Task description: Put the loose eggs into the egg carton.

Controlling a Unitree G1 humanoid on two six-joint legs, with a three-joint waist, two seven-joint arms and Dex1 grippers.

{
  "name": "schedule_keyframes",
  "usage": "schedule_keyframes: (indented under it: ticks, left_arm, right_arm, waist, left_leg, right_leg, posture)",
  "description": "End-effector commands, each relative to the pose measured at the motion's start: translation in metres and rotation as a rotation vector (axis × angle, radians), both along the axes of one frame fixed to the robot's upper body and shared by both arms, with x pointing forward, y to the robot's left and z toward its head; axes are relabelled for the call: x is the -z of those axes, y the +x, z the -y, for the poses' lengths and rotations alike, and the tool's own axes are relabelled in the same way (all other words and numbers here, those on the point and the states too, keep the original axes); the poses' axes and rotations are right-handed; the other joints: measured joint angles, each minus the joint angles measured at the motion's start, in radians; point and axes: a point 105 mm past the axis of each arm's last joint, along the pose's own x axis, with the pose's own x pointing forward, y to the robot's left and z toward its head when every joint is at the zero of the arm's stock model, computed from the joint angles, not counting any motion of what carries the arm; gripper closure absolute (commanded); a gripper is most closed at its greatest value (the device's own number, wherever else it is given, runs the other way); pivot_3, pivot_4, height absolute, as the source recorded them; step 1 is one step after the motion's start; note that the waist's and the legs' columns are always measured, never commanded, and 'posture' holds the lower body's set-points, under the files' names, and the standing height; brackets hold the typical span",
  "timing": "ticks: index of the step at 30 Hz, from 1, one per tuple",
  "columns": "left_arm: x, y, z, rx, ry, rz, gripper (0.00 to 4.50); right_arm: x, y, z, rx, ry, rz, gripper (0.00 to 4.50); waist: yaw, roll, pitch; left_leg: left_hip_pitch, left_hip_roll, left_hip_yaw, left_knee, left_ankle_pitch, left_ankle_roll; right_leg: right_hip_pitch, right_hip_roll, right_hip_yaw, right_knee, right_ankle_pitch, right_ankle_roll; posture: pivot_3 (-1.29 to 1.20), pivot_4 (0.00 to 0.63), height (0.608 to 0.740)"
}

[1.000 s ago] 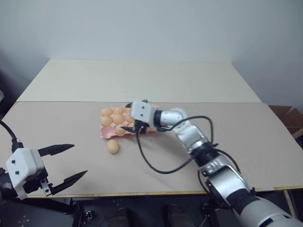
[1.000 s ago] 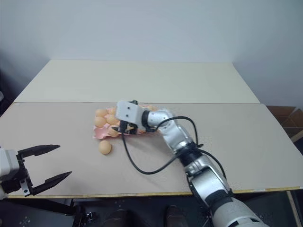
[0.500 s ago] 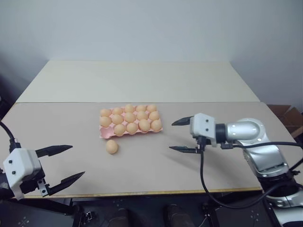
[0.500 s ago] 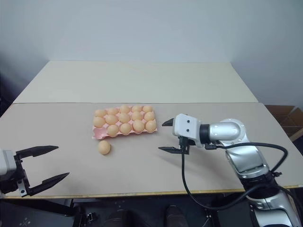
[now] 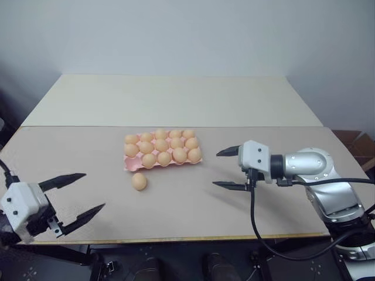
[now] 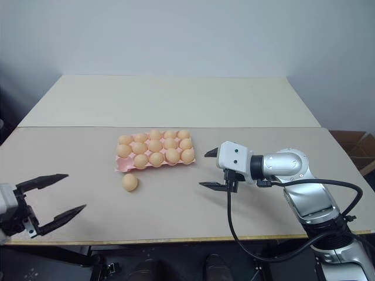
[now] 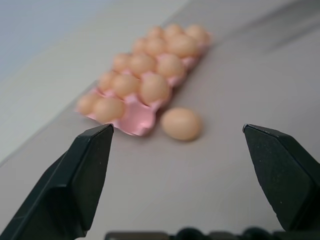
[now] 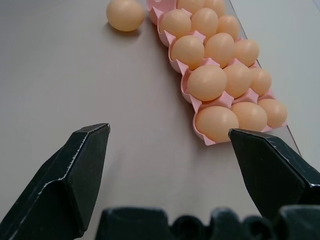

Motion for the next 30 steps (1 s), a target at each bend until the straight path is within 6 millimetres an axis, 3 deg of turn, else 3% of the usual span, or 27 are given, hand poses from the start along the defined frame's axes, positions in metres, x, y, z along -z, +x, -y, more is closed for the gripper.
schedule_keyframes:
  ticks: [1,8,16,30]
  left_arm:
    - [-0.002,-0.002,-0.002,-0.025,-0.023,0.037,0.0]
    - [0.029,0.019,0.002,-0.088,-0.065,-0.02,0.0]
    - [0.066,0.04,0.033,-0.016,-0.071,-0.138,0.0]
    - [0.09,0.077,0.067,0.037,-0.086,-0.215,0.0]
  right_arm:
    - [-0.009,-0.001,-0.002,0.014,0.009,0.046,0.04]
    - [-0.006,0.0,-0.008,0.045,0.032,0.067,0.04]
    - [-0.009,-0.002,-0.009,0.061,0.037,0.083,0.04]
    - [-0.013,-0.008,-0.001,0.116,0.028,0.088,0.04]
  waist:
    - [0.001,-0.001,0.0]
    - [0.015,-0.001,-0.001]
    - [0.017,-0.001,-0.001]
    - [0.016,-0.001,-0.001]
  left_leg:
    - [0.0,0.0,0.0,0.0,0.001,0.002]
    - [0.0,0.0,0.0,0.0,0.001,0.002]
    - [0.0,-0.001,0.0,0.0,0.001,0.002]
    - [-0.001,-0.001,0.0,0.0,0.001,0.003]
  right_leg:
    - [0.0,0.0,0.0,0.0,0.0,0.0]
    - [0.0,0.0,0.0,0.0,0.0,0.0]
    - [0.0,-0.001,0.0,0.0,0.0,0.0]
    - [0.001,0.0,0.001,0.0,0.003,0.005]
  posture:
    - [0.0,0.15,0.74]
    - [0.0,0.15,0.74]
    - [0.0,0.15,0.74]
    - [0.0,0.15,0.74]
